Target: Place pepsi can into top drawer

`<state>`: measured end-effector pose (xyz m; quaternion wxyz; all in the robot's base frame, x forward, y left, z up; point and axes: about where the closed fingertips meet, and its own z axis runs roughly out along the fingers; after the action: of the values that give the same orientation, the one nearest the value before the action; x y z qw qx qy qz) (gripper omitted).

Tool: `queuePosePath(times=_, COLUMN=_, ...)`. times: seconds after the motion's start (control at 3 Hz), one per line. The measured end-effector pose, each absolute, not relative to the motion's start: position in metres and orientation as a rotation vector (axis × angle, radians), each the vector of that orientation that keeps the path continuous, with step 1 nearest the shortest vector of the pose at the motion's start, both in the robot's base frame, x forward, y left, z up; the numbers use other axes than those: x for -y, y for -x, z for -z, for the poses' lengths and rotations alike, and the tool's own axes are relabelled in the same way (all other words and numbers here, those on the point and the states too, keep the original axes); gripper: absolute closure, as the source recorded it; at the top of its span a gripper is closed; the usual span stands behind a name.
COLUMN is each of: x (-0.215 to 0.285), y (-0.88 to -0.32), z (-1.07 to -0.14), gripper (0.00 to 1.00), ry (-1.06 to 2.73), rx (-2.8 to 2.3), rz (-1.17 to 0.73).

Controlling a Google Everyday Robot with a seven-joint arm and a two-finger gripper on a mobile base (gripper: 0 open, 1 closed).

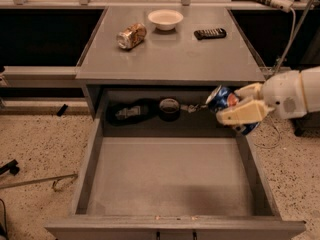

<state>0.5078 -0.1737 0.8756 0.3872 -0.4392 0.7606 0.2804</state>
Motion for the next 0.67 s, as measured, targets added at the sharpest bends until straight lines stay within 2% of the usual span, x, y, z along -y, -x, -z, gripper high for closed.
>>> queuePosePath(times=0.33, x=0.125, y=-0.479, z=-0.777, gripper=1.00, ry=1.232, rx=-1.981, rz=-0.876)
queuePosePath(times=0.67, x=0.112, y=-0.453, z=-0.744, gripper=1.00, ry=1.267, rx=-2.026, rz=-0.947)
